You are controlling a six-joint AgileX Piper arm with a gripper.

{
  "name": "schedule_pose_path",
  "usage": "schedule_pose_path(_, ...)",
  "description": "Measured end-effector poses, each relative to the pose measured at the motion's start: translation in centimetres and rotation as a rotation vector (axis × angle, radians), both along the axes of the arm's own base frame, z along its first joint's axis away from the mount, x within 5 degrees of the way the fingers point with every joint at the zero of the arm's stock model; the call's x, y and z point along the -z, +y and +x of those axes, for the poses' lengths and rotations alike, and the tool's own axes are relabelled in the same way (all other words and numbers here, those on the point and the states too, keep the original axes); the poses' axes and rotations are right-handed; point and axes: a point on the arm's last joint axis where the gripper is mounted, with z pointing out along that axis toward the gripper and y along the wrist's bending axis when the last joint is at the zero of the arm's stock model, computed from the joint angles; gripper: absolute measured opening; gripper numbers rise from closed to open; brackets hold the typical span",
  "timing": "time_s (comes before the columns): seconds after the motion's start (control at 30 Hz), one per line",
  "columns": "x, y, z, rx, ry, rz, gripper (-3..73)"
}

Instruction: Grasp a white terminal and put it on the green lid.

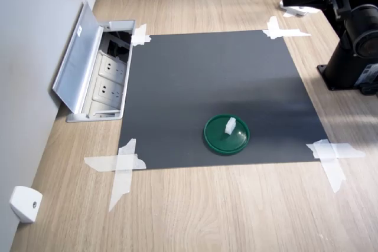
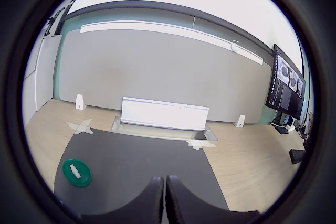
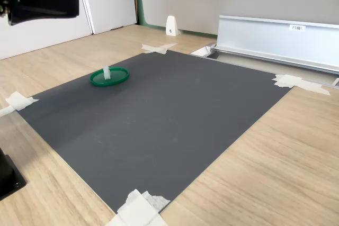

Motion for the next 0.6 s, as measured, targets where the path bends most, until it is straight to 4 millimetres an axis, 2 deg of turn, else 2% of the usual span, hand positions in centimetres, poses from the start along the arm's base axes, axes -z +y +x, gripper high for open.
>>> schedule_pose_path(0.6,0.09,0.0,0.0,0.0,0.008,0.001,-0.8)
